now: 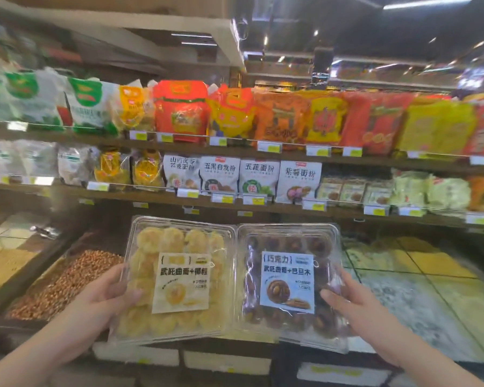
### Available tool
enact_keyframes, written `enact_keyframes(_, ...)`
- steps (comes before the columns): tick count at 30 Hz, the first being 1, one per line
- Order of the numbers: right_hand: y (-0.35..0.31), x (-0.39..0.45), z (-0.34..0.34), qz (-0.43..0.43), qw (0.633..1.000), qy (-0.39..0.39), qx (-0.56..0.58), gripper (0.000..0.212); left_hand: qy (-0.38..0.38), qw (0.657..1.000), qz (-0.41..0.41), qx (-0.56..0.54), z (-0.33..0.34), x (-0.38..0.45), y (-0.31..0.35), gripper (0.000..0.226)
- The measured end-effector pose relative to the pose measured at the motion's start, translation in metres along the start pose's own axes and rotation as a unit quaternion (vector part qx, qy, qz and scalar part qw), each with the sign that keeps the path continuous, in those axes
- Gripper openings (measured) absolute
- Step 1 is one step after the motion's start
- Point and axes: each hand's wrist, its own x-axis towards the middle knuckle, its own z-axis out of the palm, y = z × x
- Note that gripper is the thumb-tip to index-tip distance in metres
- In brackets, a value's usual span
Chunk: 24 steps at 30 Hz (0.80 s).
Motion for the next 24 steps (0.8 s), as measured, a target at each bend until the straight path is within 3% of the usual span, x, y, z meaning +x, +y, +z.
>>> enact_keyframes(5,0.006,-0.027,-0.024,0.038,0.998,0.055,-0.007,0.065,-0.024,0.999,-0.012,0.033,0.020,0.016,0.010,0.073)
enact_keyframes(7,0.005,-0.045,-0.029,0.055,0.996,0.064,-0.007,0.074,-0.049,0.998,-0.008,0.029,0.025,0.033,0.008,0.070)
enact_keyframes(10,0.003,-0.080,-0.032,0.062,0.992,0.103,0.024,0.077,-0.089,0.995,-0.033,0.018,0.041,0.054,0.014,0.040)
enact_keyframes(15,0.018,-0.153,-0.033,0.014,0.983,0.180,0.024,0.105,-0.189,0.980,-0.067,0.020,0.065,0.076,0.008,0.053)
enact_keyframes(16,0.013,-0.169,-0.026,0.006,0.980,0.197,0.028,0.101,-0.206,0.975,-0.075,0.024,0.073,0.078,0.007,0.054)
enact_keyframes(19,0.013,-0.219,-0.015,0.040,0.960,0.268,0.064,0.061,-0.271,0.958,-0.095,0.027,0.097,0.079,-0.001,0.048)
enact_keyframes(22,0.024,-0.274,-0.007,0.073,0.939,0.334,0.045,0.080,-0.342,0.933,-0.103,0.036,0.134,0.069,-0.001,0.041)
enact_keyframes(24,0.034,-0.313,-0.004,0.080,0.916,0.389,0.064,0.064,-0.369,0.922,-0.110,0.043,0.161,0.058,-0.001,0.037)
